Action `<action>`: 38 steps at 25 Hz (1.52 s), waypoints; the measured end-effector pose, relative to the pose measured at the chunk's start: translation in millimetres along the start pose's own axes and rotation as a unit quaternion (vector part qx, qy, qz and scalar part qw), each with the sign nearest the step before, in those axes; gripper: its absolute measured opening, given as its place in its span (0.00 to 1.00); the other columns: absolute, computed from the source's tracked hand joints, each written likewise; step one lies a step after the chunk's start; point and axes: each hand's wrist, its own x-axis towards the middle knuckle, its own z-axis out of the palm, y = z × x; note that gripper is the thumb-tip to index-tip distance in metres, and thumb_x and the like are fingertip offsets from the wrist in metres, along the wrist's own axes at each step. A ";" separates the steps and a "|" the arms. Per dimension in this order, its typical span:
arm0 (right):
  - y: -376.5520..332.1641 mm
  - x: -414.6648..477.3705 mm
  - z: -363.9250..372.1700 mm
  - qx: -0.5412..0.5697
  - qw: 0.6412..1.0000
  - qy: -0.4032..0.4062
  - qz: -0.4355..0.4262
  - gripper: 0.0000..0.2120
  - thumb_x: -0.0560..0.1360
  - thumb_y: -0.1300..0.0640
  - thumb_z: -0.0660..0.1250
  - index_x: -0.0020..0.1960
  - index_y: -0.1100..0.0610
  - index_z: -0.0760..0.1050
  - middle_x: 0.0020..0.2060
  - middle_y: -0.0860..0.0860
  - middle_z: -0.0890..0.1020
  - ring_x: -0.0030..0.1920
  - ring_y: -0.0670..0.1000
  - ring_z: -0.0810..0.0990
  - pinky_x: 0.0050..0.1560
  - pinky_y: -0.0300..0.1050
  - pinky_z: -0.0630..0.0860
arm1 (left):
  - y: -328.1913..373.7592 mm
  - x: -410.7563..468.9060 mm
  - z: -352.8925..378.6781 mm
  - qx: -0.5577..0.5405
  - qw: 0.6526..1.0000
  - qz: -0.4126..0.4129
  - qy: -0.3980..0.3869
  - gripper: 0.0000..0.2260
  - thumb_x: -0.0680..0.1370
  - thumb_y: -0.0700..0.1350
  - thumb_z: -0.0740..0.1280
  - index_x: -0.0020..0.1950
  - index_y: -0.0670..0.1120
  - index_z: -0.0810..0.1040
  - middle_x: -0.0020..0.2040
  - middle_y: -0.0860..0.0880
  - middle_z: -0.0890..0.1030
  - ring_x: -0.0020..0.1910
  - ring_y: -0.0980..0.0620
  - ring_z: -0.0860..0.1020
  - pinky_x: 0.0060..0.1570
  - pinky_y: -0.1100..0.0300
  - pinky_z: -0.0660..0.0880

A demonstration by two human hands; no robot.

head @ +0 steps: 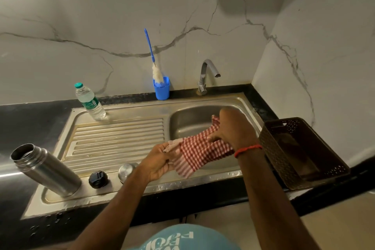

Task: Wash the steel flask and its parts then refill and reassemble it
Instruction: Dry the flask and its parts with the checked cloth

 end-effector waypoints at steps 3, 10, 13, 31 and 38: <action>18.3 7.1 7.5 0.029 0.999 -0.015 0.043 0.24 0.70 0.45 0.77 0.58 0.57 0.73 0.51 0.52 0.79 0.50 0.52 0.78 0.54 0.46 0.74 | 3.1 3.9 -2.1 -0.032 0.999 0.022 0.035 0.13 0.81 0.33 0.64 0.63 0.38 0.80 0.54 0.38 0.85 0.48 0.45 0.85 0.49 0.50 0.84; 19.6 6.1 28.9 0.299 0.924 0.168 -0.169 0.09 0.76 0.59 0.71 0.55 0.50 0.80 0.47 0.36 0.79 0.49 0.32 0.76 0.53 0.28 0.71 | -4.6 9.5 9.6 -0.128 0.983 0.057 0.119 0.11 0.82 0.45 0.66 0.57 0.39 0.84 0.54 0.38 0.85 0.47 0.44 0.86 0.44 0.51 0.85; 13.9 7.3 35.6 0.283 0.889 0.241 -0.268 0.10 0.80 0.57 0.67 0.60 0.50 0.78 0.52 0.41 0.83 0.54 0.38 0.80 0.55 0.31 0.75 | -2.4 13.5 14.9 -0.185 0.974 0.061 0.116 0.17 0.81 0.50 0.64 0.61 0.39 0.81 0.59 0.37 0.84 0.51 0.44 0.85 0.46 0.50 0.85; 41.4 28.9 70.0 0.096 0.960 0.256 -0.060 0.18 0.83 0.48 0.59 0.67 0.56 0.76 0.51 0.54 0.85 0.51 0.53 0.84 0.53 0.48 0.81 | 2.2 20.3 20.3 -0.122 0.978 0.005 0.167 0.08 0.79 0.38 0.71 0.57 0.39 0.84 0.51 0.40 0.87 0.46 0.44 0.87 0.50 0.45 0.84; -4.7 25.9 72.0 0.085 0.938 0.322 -0.095 0.13 0.83 0.47 0.60 0.58 0.53 0.79 0.33 0.47 0.82 0.29 0.42 0.73 0.30 0.32 0.69 | 31.7 15.2 41.3 -0.098 0.987 0.021 0.121 0.04 0.80 0.39 0.68 0.49 0.41 0.83 0.41 0.45 0.85 0.38 0.49 0.84 0.40 0.53 0.84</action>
